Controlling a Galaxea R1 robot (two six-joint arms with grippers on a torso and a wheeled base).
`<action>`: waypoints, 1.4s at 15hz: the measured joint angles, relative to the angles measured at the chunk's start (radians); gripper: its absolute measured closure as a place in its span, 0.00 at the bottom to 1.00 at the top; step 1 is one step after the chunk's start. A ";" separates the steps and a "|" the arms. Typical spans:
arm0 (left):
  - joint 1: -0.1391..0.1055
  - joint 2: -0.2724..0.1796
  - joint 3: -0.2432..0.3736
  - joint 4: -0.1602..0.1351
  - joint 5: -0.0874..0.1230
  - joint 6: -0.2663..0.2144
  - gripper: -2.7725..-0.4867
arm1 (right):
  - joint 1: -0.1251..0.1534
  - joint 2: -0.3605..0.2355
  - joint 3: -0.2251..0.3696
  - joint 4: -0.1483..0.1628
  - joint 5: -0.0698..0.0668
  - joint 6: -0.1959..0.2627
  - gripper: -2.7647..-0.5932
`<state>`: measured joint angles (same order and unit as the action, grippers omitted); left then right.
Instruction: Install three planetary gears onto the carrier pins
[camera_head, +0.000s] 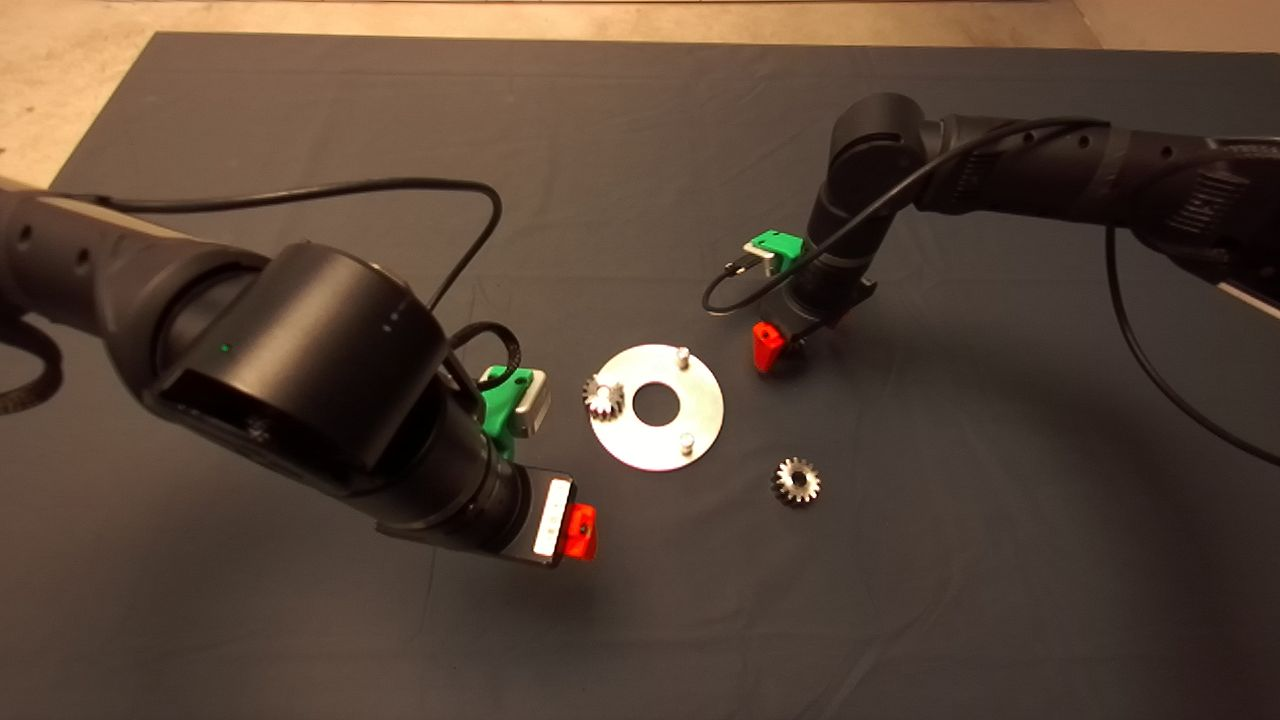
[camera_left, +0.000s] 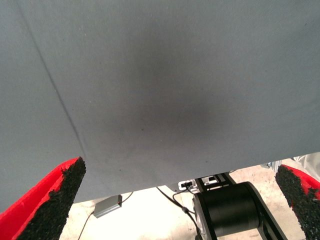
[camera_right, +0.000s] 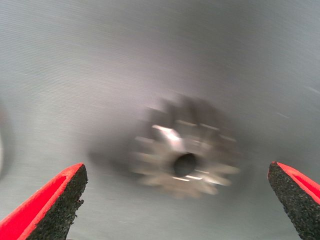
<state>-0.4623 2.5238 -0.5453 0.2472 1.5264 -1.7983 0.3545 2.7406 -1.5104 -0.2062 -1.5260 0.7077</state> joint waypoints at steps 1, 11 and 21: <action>0.003 0.000 0.000 0.000 0.000 0.000 0.01 | 0.000 0.005 0.000 0.004 0.001 0.000 0.04; 0.005 0.001 0.007 0.000 -0.001 0.000 0.01 | -0.001 0.003 -0.121 0.013 0.001 -0.004 0.24; 0.015 0.001 0.014 0.000 0.000 -0.012 0.01 | 0.009 0.016 -0.092 0.017 0.000 -0.003 0.40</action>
<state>-0.4478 2.5247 -0.5315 0.2472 1.5260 -1.8102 0.3632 2.7570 -1.6028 -0.1894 -1.5260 0.7043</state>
